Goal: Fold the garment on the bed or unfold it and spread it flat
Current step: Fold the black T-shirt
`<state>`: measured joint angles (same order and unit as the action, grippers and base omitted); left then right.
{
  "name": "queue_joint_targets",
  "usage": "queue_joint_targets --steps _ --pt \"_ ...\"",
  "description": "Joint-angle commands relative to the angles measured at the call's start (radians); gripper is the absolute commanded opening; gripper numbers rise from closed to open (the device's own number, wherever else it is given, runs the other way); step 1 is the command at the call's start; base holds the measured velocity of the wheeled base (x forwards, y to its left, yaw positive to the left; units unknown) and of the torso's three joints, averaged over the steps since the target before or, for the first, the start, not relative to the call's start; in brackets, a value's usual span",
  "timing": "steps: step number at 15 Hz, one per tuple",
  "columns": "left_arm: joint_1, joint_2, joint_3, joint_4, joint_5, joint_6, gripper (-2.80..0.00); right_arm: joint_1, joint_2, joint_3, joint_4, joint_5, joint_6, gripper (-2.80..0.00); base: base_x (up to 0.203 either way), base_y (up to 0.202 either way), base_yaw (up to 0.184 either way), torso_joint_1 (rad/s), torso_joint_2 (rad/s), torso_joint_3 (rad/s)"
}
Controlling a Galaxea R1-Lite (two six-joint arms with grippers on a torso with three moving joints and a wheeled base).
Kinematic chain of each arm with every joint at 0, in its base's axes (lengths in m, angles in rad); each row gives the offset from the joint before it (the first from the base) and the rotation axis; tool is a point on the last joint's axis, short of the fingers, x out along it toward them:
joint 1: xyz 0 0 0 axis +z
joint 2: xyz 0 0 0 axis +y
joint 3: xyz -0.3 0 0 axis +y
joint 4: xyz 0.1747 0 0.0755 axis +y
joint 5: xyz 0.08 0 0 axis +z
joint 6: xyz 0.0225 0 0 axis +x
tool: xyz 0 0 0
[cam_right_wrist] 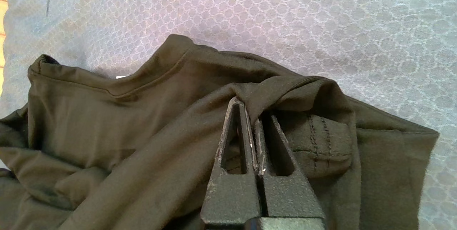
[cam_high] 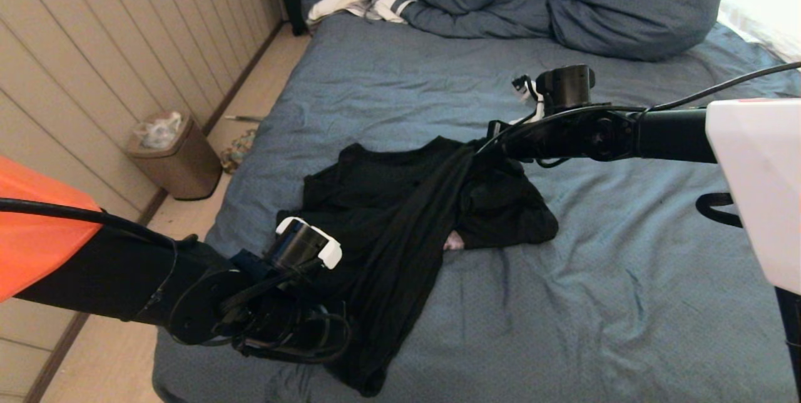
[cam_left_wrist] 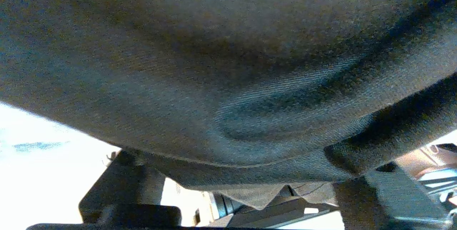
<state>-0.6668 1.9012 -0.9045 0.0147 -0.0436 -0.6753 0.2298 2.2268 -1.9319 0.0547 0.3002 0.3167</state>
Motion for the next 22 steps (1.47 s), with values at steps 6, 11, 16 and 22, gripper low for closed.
queue_joint_targets --steps 6,11,16,22 --pt "0.000 -0.161 0.004 0.071 -0.012 -0.006 -2.80 0.003 0.011 0.001 -0.018 0.002 0.002 -2.80 0.000 0.000 0.000 0.000 0.00 0.000" --pt "0.000 -0.346 -0.029 0.201 -0.038 -0.009 -2.80 0.003 -0.003 0.018 -0.016 0.002 0.007 -2.80 0.000 0.000 0.000 0.000 0.00 0.000" --pt "0.001 -0.515 -0.141 0.395 -0.067 -0.019 -2.80 0.002 -0.086 0.137 -0.018 0.002 0.007 -2.80 0.000 0.000 0.000 0.000 0.00 0.000" --pt "0.021 -0.560 -0.209 0.443 -0.069 -0.017 -2.80 0.001 -0.333 0.347 -0.014 0.003 -0.001 -2.80 0.000 0.000 0.000 0.000 0.00 0.000"
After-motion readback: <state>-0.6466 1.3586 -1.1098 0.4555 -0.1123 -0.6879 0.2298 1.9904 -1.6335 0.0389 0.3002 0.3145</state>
